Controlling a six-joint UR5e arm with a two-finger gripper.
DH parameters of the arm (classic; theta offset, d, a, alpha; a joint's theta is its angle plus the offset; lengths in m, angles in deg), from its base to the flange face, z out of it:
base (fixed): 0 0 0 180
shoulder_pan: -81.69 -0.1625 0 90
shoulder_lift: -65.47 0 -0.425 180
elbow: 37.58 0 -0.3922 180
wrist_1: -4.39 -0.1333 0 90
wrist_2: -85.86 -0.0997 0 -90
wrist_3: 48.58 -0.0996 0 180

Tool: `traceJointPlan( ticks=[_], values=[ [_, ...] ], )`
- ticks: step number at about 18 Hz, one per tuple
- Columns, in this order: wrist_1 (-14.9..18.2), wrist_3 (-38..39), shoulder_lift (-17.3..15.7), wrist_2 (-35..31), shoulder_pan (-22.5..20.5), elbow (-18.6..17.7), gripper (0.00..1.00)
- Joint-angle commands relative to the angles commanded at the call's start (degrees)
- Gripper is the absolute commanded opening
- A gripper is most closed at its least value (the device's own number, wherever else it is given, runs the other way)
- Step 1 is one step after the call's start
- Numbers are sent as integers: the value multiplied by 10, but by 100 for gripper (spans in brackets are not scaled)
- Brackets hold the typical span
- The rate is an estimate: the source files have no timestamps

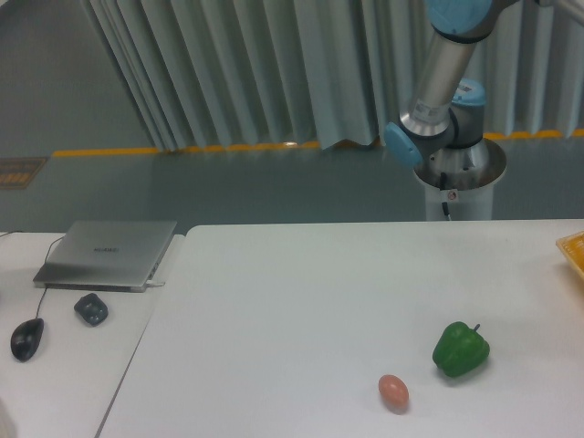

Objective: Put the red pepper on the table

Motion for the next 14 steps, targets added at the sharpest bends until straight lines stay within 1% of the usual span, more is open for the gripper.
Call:
traceJointPlan(
  ticks=[1,2,3,4,5,8,11,14],
  values=[
    [-3,-4,0,6,-8,-2,100],
    [-2,2,-1,27,-20,-2,100],
    [0,17,-2,32,-20,-4,100],
    [1,52,-3,31,-21,-10,100],
    [3,115,-4,30,-20,-12,100],
    [3,182,-4,33,-20,-16,100],
    [3,218,-7,34,-21,-30,100],
    [2,243,-18,34,-19,-56,100]
  ],
)
